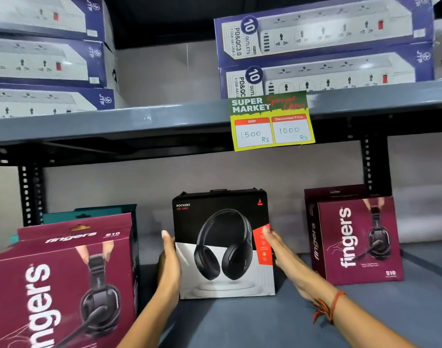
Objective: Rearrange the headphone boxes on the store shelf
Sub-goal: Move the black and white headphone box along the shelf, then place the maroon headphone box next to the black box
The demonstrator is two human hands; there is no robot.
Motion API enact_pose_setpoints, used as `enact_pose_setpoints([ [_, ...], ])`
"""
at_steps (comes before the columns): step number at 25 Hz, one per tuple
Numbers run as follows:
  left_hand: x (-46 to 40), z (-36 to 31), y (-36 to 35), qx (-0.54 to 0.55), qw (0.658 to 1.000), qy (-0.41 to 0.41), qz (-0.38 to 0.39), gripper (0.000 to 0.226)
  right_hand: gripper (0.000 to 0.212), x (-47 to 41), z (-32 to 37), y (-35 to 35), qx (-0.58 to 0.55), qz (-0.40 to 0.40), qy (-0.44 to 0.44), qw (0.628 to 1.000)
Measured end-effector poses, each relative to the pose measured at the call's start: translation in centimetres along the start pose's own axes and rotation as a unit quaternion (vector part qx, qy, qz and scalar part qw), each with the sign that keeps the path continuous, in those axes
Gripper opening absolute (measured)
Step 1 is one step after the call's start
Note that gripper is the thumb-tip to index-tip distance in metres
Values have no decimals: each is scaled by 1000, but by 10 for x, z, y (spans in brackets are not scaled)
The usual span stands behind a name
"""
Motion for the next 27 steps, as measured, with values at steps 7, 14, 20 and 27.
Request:
enact_pose_setpoints([
  [7, 85, -79, -6, -90, 963, -243, -69, 63, 87, 10, 75, -10, 60, -198, 173, 963],
  [14, 152, -147, 88, -70, 886, -412, -199, 57, 71, 30, 136, -131, 38, -29, 328, 943],
  [20, 135, -79, 217, -140, 922, -197, -302, 63, 95, 46, 76, -224, 8, 216, 54, 975],
  [27, 131, -48, 240, -127, 976, -76, -161, 94, 122, 55, 72, -226, -1, 155, 62, 986],
])
Point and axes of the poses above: each hand's wrist, its own x-axis away from the middle knuckle, its own y-axis out of the back of the hand, z = x × y, the point moved 4 cm from there along -x, towards the middle knuckle, and after that the axes turned 9 degrees about y, right-handed, at the moved point
